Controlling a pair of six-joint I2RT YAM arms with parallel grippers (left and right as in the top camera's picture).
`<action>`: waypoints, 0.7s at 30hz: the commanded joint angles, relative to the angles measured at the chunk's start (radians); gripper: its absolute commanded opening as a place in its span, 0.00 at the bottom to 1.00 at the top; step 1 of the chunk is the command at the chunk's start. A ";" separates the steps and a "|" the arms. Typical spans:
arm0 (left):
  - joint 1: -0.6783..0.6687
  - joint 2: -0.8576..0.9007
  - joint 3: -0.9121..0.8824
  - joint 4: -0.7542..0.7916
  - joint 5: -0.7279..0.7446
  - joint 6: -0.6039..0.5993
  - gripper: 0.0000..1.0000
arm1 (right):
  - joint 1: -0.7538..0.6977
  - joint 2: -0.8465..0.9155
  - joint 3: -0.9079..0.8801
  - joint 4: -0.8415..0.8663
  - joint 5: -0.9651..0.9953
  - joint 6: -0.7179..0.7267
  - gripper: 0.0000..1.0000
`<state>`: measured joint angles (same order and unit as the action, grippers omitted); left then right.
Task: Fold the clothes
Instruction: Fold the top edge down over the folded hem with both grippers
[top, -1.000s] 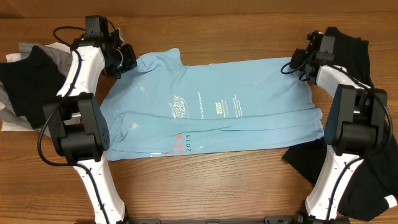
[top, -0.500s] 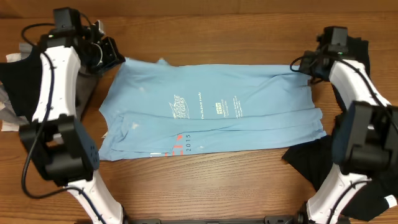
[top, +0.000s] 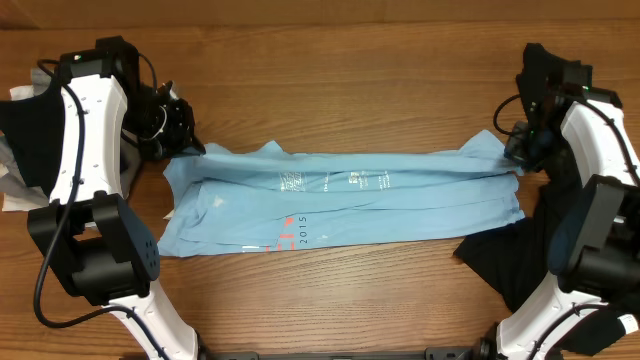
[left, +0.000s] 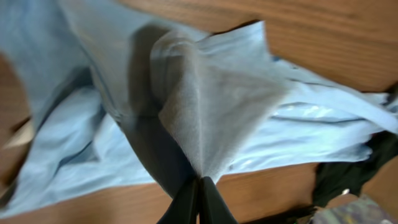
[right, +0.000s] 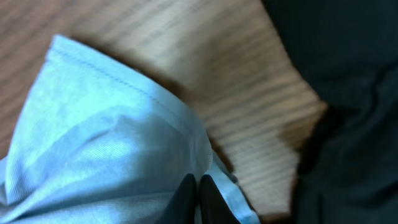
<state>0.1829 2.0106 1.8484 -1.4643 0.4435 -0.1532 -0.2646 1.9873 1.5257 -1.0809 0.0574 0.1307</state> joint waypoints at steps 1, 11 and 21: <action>-0.006 -0.010 0.004 -0.047 -0.105 0.046 0.04 | -0.035 -0.026 0.008 -0.029 0.021 0.004 0.04; 0.089 -0.010 0.004 0.001 -0.028 0.034 0.04 | -0.052 -0.026 0.008 -0.030 0.016 0.054 0.04; 0.117 -0.010 0.004 -0.135 0.056 0.185 0.04 | -0.055 -0.026 0.044 -0.079 0.016 0.084 0.04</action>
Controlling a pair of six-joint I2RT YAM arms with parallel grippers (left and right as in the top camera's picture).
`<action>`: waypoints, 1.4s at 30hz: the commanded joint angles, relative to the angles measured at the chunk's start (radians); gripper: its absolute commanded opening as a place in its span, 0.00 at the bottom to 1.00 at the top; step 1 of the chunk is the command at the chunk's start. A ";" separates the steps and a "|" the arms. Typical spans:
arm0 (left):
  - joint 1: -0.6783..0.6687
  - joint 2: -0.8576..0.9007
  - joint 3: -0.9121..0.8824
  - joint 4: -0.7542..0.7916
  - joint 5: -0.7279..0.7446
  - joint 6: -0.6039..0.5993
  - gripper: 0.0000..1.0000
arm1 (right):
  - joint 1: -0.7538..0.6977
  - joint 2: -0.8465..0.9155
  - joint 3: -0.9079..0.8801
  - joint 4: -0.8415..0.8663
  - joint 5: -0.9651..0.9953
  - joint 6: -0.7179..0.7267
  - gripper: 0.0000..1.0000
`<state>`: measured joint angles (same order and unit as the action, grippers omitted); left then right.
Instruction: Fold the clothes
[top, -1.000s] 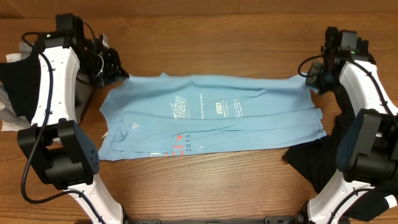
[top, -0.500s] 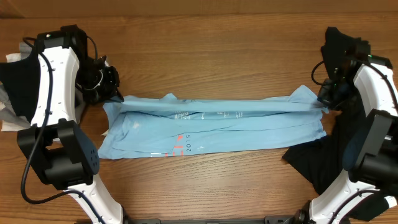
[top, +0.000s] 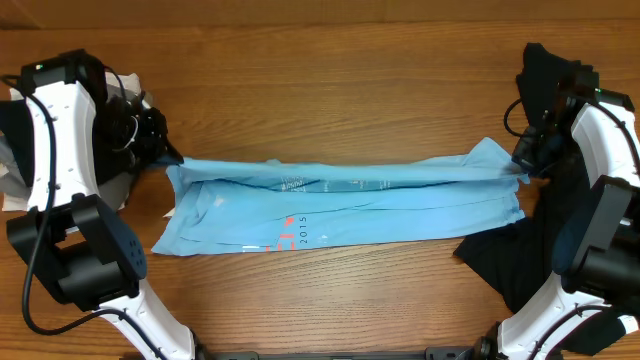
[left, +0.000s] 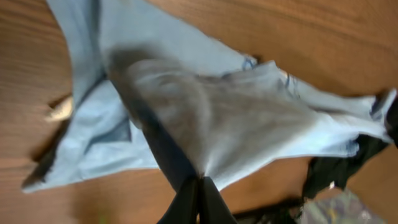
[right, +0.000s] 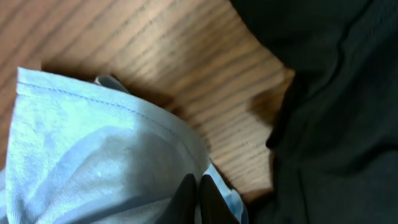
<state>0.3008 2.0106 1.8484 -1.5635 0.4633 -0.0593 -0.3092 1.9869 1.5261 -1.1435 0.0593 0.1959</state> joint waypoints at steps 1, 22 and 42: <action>0.002 -0.010 0.004 -0.056 0.036 0.111 0.04 | -0.013 -0.025 0.063 -0.034 0.014 0.026 0.04; 0.024 -0.014 -0.269 -0.079 -0.017 0.172 0.04 | -0.029 -0.025 0.164 -0.322 0.092 0.035 0.04; 0.018 -0.014 -0.324 -0.085 -0.045 0.187 0.10 | -0.029 -0.025 0.163 -0.343 0.097 0.041 0.41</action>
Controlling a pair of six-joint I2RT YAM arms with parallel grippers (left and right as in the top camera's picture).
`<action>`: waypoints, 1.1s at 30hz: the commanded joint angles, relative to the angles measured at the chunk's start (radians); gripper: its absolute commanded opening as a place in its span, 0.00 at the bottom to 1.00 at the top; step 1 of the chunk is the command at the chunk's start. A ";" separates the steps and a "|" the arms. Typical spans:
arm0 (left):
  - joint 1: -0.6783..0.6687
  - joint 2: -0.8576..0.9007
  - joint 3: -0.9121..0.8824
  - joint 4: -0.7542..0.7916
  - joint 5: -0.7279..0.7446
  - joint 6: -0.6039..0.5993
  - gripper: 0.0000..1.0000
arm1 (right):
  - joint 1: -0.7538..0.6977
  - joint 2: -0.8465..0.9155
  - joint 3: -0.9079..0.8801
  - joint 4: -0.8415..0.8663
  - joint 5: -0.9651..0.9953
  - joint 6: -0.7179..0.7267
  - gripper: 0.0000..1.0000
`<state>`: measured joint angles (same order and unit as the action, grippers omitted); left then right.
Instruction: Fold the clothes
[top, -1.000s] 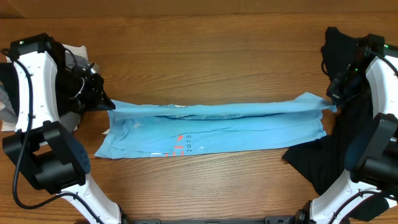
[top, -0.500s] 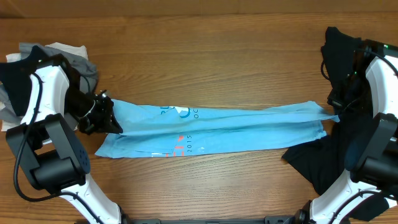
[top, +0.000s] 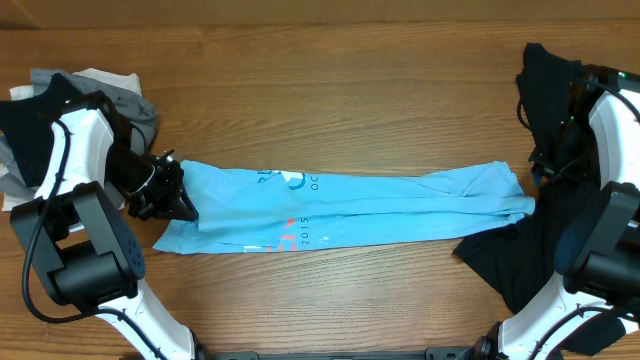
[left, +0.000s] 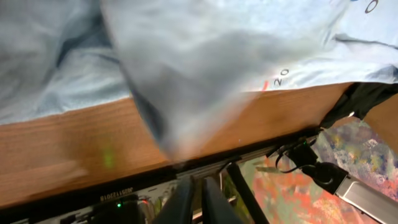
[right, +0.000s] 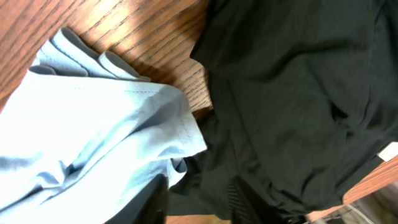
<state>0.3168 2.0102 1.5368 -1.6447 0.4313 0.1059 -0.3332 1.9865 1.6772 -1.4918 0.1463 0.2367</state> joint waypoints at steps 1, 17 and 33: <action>0.001 -0.014 -0.012 -0.005 -0.013 0.021 0.10 | -0.005 -0.024 0.011 0.013 0.009 0.000 0.43; -0.091 -0.017 -0.012 0.111 0.209 0.090 0.08 | -0.006 0.046 0.011 0.080 -0.127 -0.145 0.74; -0.239 -0.017 -0.012 0.245 0.055 -0.127 0.08 | -0.023 0.092 -0.142 0.216 -0.199 -0.449 0.83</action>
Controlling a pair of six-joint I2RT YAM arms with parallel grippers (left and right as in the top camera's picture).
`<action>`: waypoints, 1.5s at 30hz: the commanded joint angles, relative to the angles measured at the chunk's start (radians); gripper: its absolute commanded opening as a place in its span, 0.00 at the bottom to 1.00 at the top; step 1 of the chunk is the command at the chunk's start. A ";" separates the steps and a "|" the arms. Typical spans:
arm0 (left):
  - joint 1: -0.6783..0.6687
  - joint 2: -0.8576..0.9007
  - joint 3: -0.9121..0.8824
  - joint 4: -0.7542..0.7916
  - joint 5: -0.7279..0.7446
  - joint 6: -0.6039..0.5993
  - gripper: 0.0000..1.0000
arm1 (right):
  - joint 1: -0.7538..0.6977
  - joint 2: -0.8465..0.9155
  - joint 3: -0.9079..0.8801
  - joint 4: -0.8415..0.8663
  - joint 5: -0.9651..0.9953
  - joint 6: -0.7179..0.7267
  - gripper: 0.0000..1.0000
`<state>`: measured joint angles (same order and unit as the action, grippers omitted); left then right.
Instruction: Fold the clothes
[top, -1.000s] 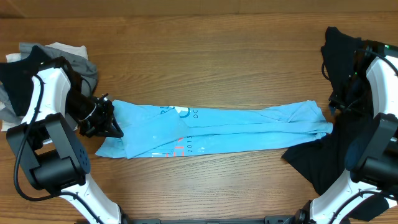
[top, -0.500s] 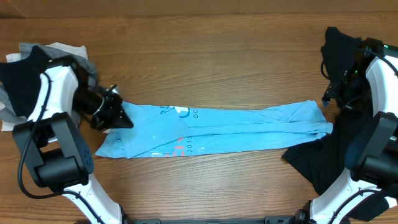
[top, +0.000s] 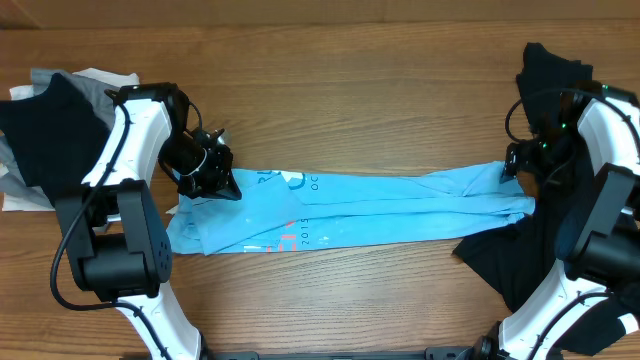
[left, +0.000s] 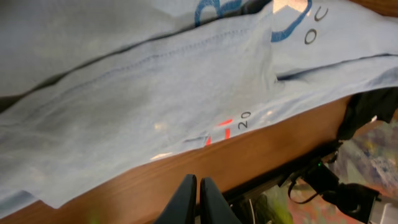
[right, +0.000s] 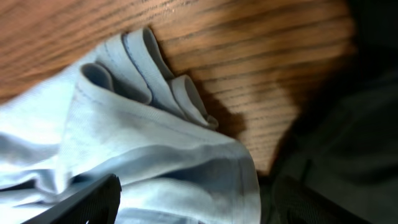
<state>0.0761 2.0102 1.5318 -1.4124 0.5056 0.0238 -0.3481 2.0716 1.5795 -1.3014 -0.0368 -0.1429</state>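
A light blue shirt (top: 380, 205), folded into a long narrow strip with its print on top, lies across the middle of the wooden table (top: 340, 90). My left gripper (top: 218, 183) is at the strip's left end. In the left wrist view it (left: 198, 198) is shut and empty, and the shirt (left: 155, 93) lies flat beyond the fingers. My right gripper (top: 508, 166) is at the strip's right end. It (right: 198, 186) stands open over the layered folds of the shirt (right: 143, 143), holding nothing.
A black garment (top: 545, 90) lies along the right side under my right arm and shows beside the shirt end (right: 348, 124). A pile of grey, white and black clothes (top: 50, 110) sits at the far left. The table's front edge (left: 261, 168) is close below the shirt.
My left gripper has moved right and back onto the strip's left end, and its fingers are now fully together. My right gripper has moved left from the black garment onto the shirt's right end, still open.
Both grippers were shut on the two ends of the shirt's far edge. Then they held that edge pulled taut between them. Later the shirt lay as a narrower strip with the print up, the right gripper open and off it. Now both grippers are empty at its ends.
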 joint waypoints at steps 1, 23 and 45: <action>0.002 -0.017 -0.007 0.016 -0.019 -0.047 0.08 | -0.008 0.006 -0.063 0.040 -0.027 -0.084 0.83; 0.003 -0.017 -0.007 0.052 -0.019 -0.047 0.08 | -0.008 0.006 -0.177 0.189 -0.069 -0.079 0.04; 0.106 -0.017 0.009 0.109 -0.015 -0.100 0.06 | 0.142 -0.078 0.119 -0.056 -0.126 0.058 0.04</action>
<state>0.1856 2.0102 1.5311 -1.3090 0.4927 -0.0540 -0.2932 2.0487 1.6730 -1.3354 -0.1265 -0.0887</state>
